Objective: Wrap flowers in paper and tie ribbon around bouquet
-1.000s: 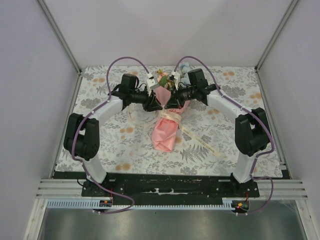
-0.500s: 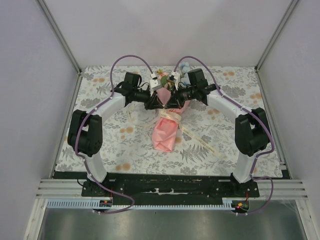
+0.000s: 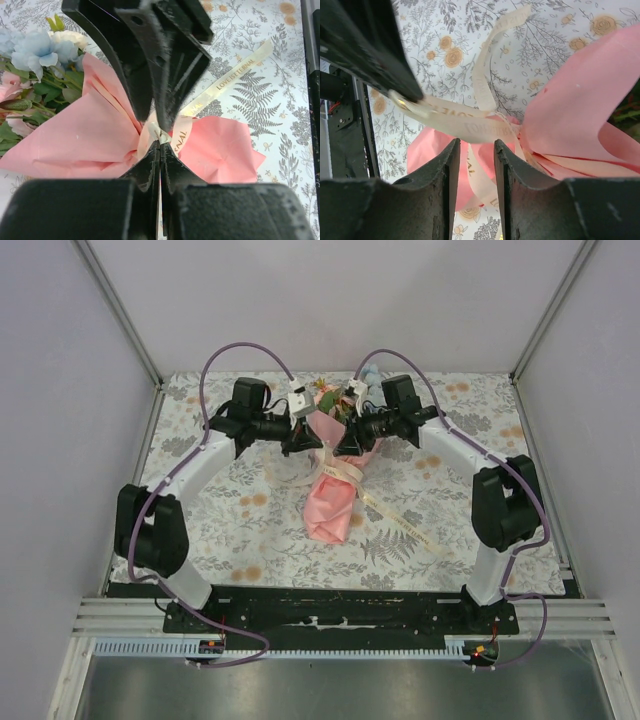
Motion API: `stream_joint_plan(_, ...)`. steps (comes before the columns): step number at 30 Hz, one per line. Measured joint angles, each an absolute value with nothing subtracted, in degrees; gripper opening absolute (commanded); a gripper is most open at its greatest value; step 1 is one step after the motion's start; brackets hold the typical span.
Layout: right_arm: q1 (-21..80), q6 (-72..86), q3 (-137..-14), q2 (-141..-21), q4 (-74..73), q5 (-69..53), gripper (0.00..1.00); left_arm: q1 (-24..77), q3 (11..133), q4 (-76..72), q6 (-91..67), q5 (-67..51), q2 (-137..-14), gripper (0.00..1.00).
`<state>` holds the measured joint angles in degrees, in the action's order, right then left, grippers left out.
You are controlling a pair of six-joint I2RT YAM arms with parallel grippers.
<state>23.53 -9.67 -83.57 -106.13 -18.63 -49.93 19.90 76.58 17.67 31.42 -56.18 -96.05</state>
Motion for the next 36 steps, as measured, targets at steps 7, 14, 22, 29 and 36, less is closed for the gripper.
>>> stream_joint_plan(7, 22.0, -11.5, -82.2, -106.1, -21.5, -48.0, 0.36, 18.2, 69.4, 23.1, 38.3, -55.5, -89.6, 0.02)
stream_joint_plan(14, 22.0, -12.9, -80.1, -106.1, -24.6, -46.9, 0.35, 17.8, 56.5, 28.2, 51.7, -52.2, -83.5, 0.02)
stream_joint_plan(22, 22.3, -13.6, -78.9, -106.1, -26.0, -46.4, 0.34, 17.8, 52.2, 28.2, 62.2, -48.0, -85.5, 0.14)
stream_joint_plan(29, 24.9, -15.3, -78.8, -106.1, -26.5, -45.8, 0.38, 17.9, 52.2, 28.1, 66.7, -45.8, -87.9, 0.30)
stream_joint_plan(36, 27.0, -16.4, -78.8, -106.3, -26.4, -45.3, 0.41, 17.8, 52.2, 27.7, 68.0, -45.0, -88.3, 0.41)
